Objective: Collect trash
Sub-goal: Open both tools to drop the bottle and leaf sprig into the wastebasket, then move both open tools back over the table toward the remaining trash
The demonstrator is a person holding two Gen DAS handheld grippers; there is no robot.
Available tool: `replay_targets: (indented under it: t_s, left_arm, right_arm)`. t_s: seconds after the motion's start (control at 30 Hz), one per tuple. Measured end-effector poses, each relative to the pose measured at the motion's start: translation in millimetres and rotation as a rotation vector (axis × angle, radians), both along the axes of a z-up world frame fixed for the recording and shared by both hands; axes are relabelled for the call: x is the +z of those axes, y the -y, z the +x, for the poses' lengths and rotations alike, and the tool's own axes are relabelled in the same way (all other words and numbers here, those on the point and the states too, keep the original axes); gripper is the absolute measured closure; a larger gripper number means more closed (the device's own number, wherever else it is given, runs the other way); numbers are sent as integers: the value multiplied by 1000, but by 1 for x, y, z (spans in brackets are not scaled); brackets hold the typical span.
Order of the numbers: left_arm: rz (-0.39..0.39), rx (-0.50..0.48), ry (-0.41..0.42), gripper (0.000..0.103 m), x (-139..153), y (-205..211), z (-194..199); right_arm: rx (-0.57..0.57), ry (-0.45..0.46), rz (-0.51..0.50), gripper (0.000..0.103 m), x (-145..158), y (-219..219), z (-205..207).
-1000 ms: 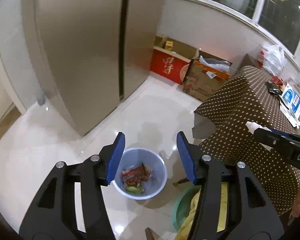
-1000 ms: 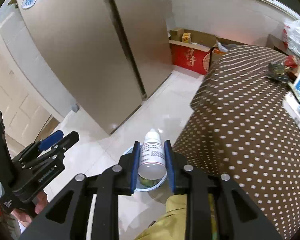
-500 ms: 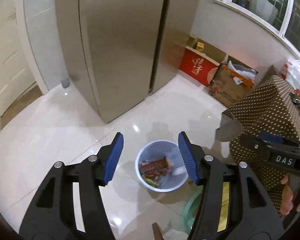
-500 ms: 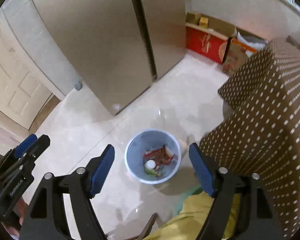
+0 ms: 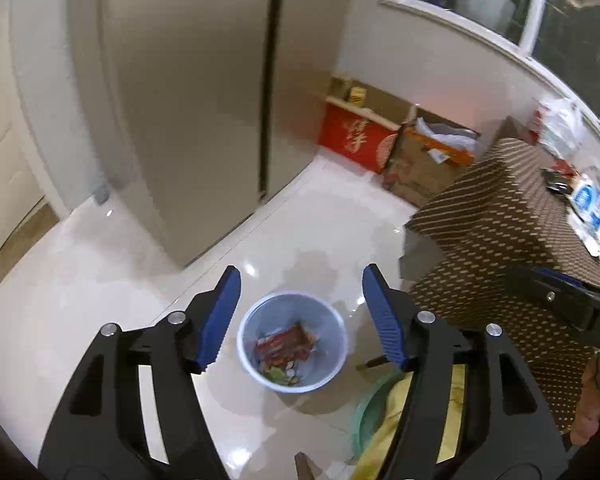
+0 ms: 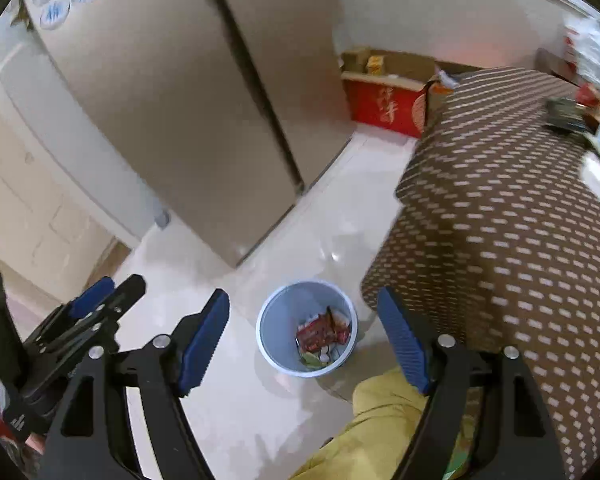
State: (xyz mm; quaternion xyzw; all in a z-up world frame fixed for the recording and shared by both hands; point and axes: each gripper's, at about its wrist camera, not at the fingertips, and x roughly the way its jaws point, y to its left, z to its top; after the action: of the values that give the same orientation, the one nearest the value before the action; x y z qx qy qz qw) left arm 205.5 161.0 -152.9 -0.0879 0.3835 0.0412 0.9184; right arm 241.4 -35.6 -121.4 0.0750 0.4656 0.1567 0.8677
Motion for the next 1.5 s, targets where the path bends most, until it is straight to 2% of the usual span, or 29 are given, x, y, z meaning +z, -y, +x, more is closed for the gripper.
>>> replay_targets:
  t_s: [0.2,0.37,0.53,0.63,0.83,1.03,1.2,1.3,1.5]
  left_arm:
    - [-6,-131,68,29,25,53,11]
    - [-25,-249,99,27,41,102,22]
    - [-54,-382,84,26,46,151,36]
    - [-57,-427,65,25,46,184,49]
    - [-113,-497,15,20,38,232,70]
    - [-102,-535,-11,20,34,274,109]
    - [-124,-601,-12,20,38,304,147]
    - [-117,-592,12,20,41,316,173]
    - [-103,-573,-2,20,33,332,220]
  right_arm:
    - [-129,62,17,28,25,62,-15]
    - [-232,75,20,28,32,116,-25]
    - [-355,93,13,28,37,172,-34]
    - [-425,91,3,27,36,207,-40]
    - [-524,69,-50,27,23,272,-33]
    - [-570,66,-75,27,18,312,-17]
    - [-557,57,-79,27,16,326,2]
    - [-544,51,-94,27,13,330,17]
    - [-504,39,-90,27,11,336,41]
